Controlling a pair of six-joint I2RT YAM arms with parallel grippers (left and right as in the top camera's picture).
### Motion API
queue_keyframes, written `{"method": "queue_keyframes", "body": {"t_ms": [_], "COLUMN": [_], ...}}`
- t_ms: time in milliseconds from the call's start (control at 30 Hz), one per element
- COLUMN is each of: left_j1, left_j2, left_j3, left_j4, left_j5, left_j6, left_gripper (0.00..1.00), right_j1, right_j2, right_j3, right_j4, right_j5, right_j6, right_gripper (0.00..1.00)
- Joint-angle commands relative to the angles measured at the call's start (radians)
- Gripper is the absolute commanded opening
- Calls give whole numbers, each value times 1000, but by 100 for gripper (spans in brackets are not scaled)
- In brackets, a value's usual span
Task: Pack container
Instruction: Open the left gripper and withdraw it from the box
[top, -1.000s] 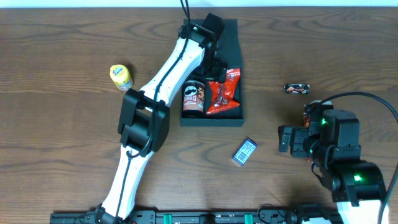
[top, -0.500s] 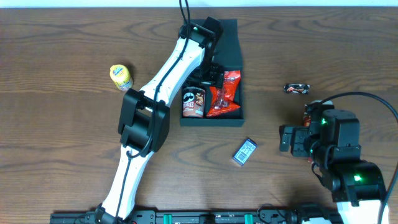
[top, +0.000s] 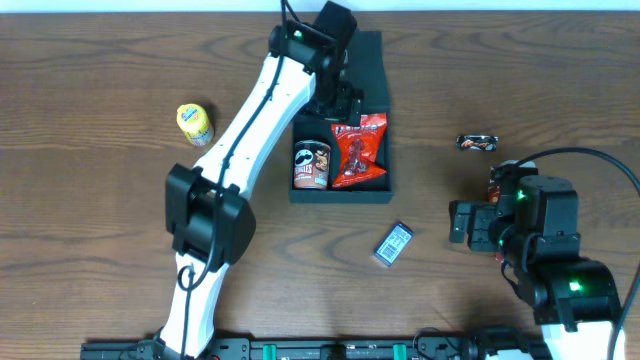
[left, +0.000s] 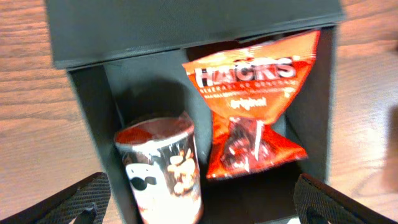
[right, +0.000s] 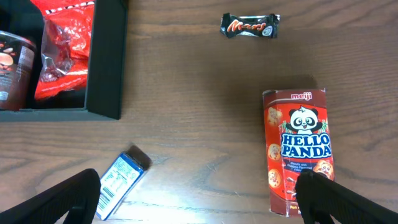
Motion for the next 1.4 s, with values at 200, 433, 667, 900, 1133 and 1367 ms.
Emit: {"method": "queue_keyframes", "body": {"t_ms": [200, 433, 667, 900, 1133, 1367], "left_j1": [5, -2, -51, -98, -99, -98], "left_j2": [-167, -367, -560, -888, -1198, -1210], "left_j3": [16, 15, -146, -686, -1173, -1493], "left_j4": [-148, -257, -272, -5, 277, 619], "left_j5": [-223, -325, -511, -549, -557, -621], "left_j6": [0, -5, -100, -204, -399, -495], "left_gripper": [95, 95, 95, 95, 95, 95], "right_j1": [7, 7, 7, 7, 7, 7], "right_j2": [0, 0, 0, 0, 0, 0], "right_j3": [1, 1, 1, 1, 1, 1], "right_j4": [2, -4, -5, -6, -5, -5], "right_j5": [10, 9, 9, 8, 4, 4], "right_j6": [15, 15, 15, 29, 34, 34], "right_gripper": [99, 99, 99, 99, 98, 99]}}
